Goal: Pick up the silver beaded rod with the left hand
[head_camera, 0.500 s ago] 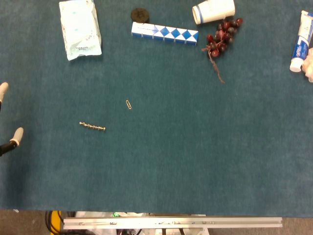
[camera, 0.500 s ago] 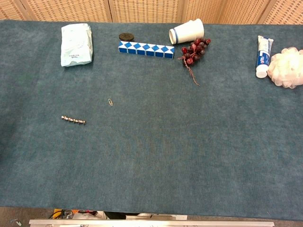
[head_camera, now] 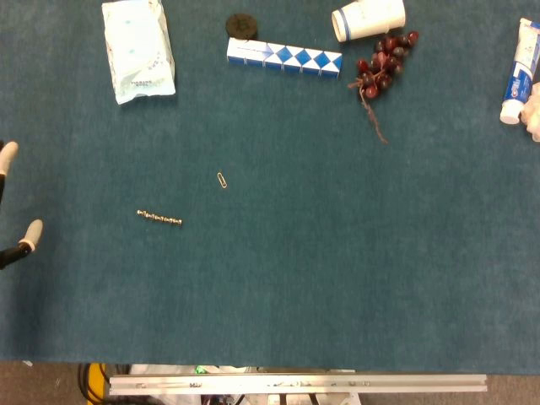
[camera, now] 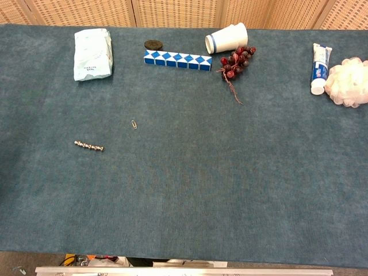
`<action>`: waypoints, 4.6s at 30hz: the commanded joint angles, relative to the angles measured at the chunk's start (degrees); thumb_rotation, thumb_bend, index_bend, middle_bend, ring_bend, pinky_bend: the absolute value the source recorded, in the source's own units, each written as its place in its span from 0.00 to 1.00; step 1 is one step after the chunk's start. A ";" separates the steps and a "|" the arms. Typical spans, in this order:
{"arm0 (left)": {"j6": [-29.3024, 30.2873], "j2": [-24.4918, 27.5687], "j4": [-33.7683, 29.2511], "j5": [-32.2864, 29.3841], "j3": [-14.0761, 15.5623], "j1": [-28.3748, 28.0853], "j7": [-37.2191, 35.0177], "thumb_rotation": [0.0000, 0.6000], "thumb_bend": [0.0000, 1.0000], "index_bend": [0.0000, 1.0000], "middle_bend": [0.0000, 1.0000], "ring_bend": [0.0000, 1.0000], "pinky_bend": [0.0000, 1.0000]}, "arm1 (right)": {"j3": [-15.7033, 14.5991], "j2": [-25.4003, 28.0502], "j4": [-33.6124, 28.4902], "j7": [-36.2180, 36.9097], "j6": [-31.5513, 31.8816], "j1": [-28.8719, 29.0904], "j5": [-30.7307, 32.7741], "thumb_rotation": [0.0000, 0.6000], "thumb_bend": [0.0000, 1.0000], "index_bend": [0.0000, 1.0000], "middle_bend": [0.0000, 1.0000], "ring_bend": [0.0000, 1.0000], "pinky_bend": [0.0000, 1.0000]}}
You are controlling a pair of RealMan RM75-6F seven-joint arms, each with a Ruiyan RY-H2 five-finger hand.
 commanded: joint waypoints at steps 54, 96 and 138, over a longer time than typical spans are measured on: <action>-27.93 -14.16 8.10 -15.92 -0.44 -19.87 20.84 1.00 0.25 0.48 0.82 0.83 0.98 | 1.00 0.37 -0.11 -1.30 -1.62 1.31 2.95 1.00 0.30 0.04 0.19 0.13 0.26; -28.91 -16.82 9.11 -24.47 1.59 -23.82 26.14 1.00 0.33 0.49 0.84 0.84 0.98 | 0.92 0.42 0.62 -0.46 -0.93 -0.12 3.52 1.00 0.30 0.04 0.19 0.14 0.26; -21.91 -12.01 1.31 -20.09 2.47 -23.87 26.53 1.00 0.36 0.59 0.87 0.87 1.00 | 0.95 0.47 1.14 1.00 0.25 -0.98 2.75 1.00 0.30 0.04 0.20 0.14 0.26</action>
